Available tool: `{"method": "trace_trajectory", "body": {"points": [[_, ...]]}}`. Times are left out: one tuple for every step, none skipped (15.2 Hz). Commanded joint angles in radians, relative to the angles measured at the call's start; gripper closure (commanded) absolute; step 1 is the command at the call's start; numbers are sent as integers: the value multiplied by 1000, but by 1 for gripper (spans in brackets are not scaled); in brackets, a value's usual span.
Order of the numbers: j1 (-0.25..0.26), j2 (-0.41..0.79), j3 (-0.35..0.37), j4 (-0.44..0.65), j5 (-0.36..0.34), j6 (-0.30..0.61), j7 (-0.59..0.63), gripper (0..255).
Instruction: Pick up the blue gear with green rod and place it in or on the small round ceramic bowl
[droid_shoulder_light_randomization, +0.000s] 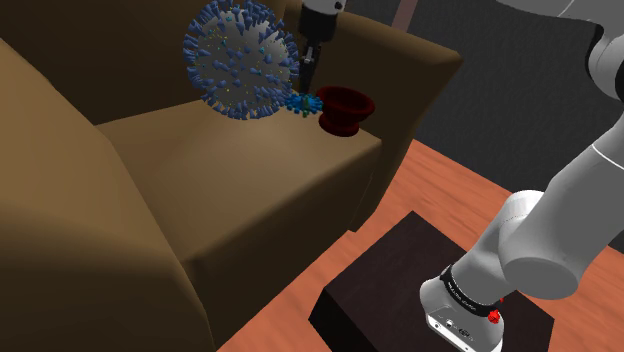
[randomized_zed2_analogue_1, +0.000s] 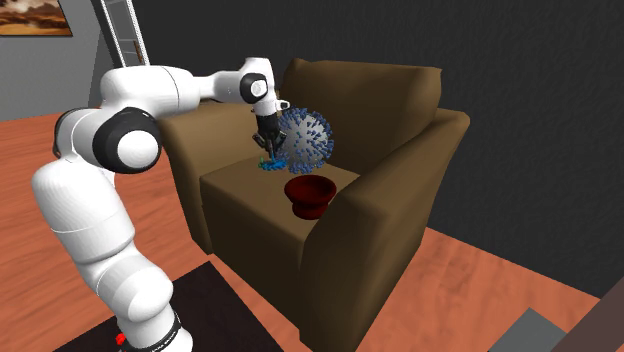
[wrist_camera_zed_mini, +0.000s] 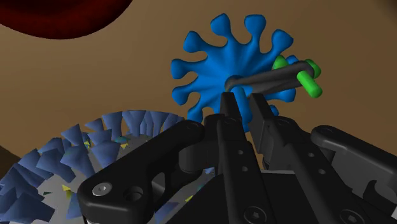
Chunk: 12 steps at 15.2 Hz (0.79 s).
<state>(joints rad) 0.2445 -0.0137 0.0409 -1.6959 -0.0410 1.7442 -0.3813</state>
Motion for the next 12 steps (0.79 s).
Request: {"method": "trace_trajectory", "body": {"points": [[-1,6,-1,34,0,-28,-3,255],[-1,8,-1,50,0,-42,-3,255],[-1,11,-1,67,0,-56,-4,255],[-1,14,-1,84,0,-70,-4,255],[-1,17,-1,101,0,-85,-5,255],[0,20,0,119,0,-99,-5,255],[0,24,0,137,0,-114,-5,255],[0,28,0,156,-1,-128,-6,255],[0,32,0,175,-1,-143,-6,255],[0,37,0,195,-1,-158,-7,255],[0,42,0,215,-1,-173,-7,255],[0,47,0,236,-1,-188,-7,255]]}}
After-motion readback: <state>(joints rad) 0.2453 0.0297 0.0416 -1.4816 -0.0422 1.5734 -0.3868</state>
